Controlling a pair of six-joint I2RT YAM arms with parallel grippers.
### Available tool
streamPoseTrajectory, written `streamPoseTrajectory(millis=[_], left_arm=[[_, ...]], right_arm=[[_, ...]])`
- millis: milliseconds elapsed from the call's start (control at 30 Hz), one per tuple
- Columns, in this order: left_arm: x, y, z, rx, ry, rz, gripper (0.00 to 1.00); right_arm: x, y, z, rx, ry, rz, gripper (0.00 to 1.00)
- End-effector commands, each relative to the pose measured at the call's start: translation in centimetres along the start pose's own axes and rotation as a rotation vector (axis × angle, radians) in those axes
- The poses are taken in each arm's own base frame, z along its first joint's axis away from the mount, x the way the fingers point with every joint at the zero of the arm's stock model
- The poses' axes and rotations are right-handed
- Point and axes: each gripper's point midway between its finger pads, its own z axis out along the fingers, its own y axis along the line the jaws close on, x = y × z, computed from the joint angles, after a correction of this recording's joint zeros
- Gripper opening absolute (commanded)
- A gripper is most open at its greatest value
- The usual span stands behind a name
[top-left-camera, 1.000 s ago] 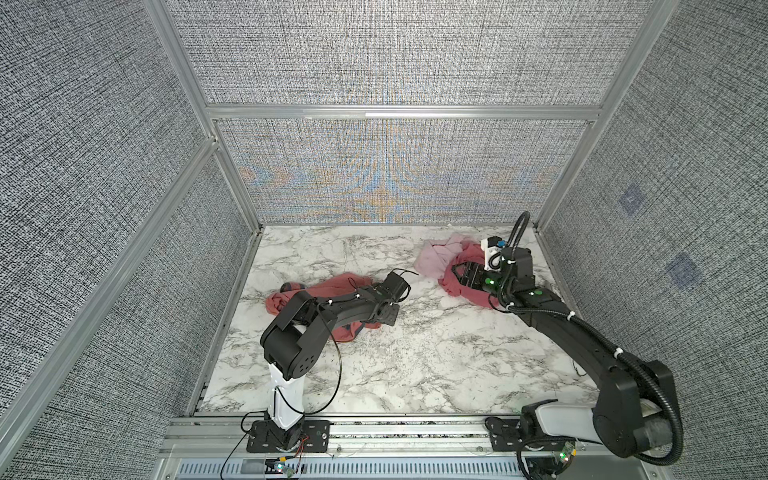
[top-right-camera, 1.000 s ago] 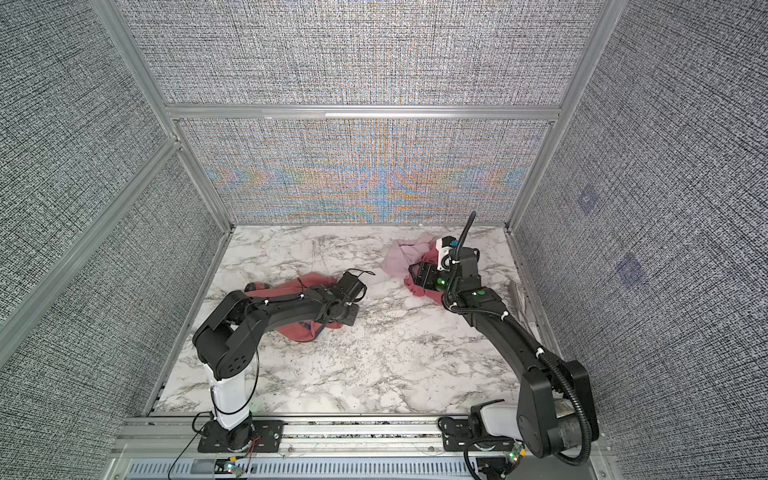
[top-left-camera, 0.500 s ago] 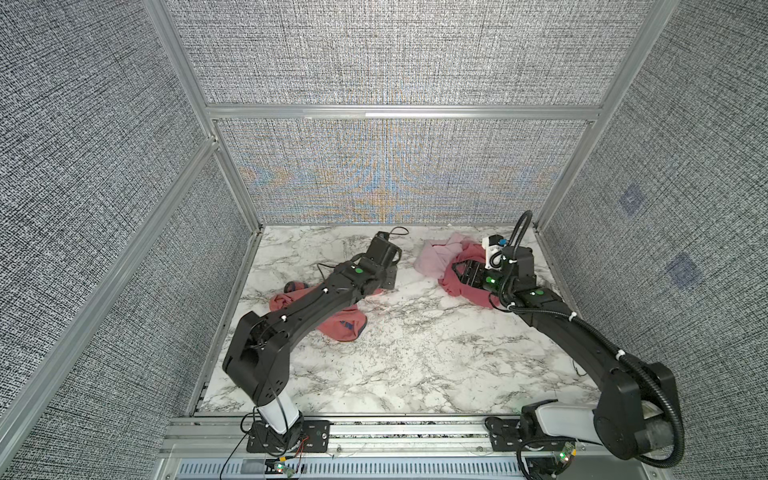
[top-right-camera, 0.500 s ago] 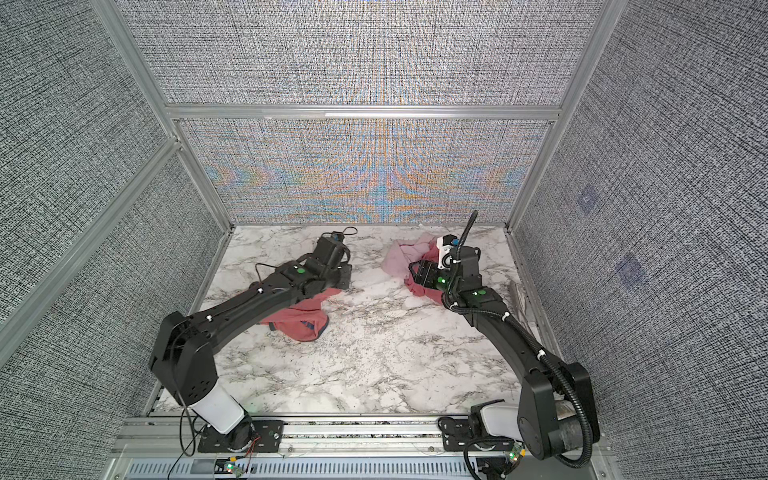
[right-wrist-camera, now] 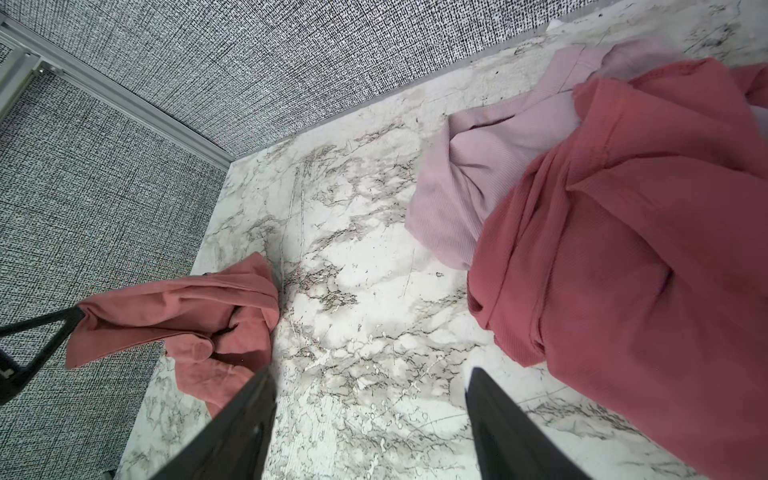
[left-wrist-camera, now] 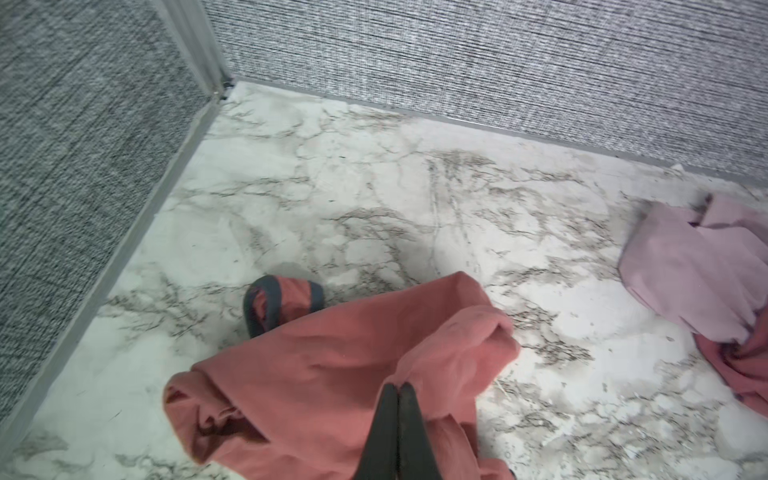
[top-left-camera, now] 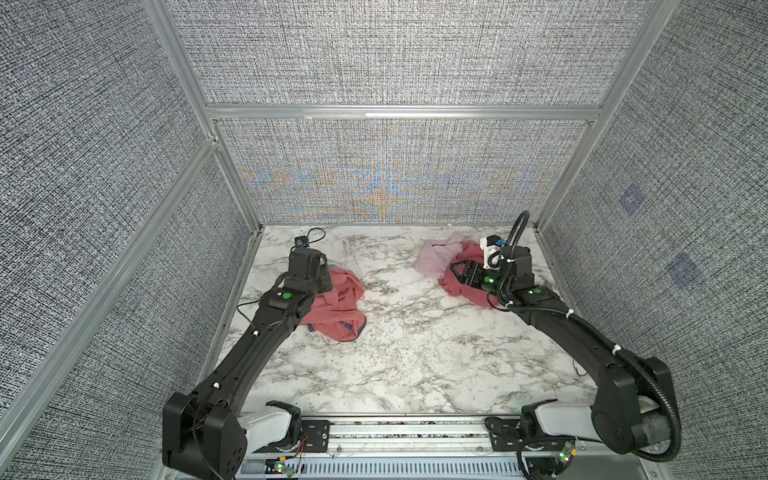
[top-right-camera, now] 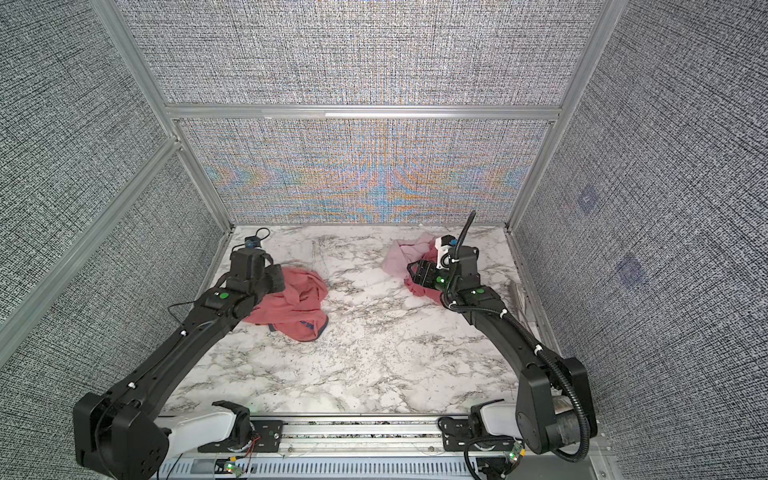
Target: Pick out a specific cloth from the pile
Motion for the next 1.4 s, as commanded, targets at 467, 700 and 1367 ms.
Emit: streamPoseTrajectory(millis=[467,700,1367], left_arm=[[10.5,11.6,5.1,-0.215,0.206,-0.345,0.0],[10.6,10.9,4.7,-0.178,0.273,-0.38,0.55],[8.0,-5.6,-1.5,0.283,0.149,0.174,0.57]], right_arm=[[-1.7,1.6,0.2,-0.062,-0.034,-0.014,0.74],[-1.8,1.7,0.2,-0.063,-0.036,-0.016,0.74],[-1.5,2.6,0.4,-0.08,-0.033,-0.004,0.74]])
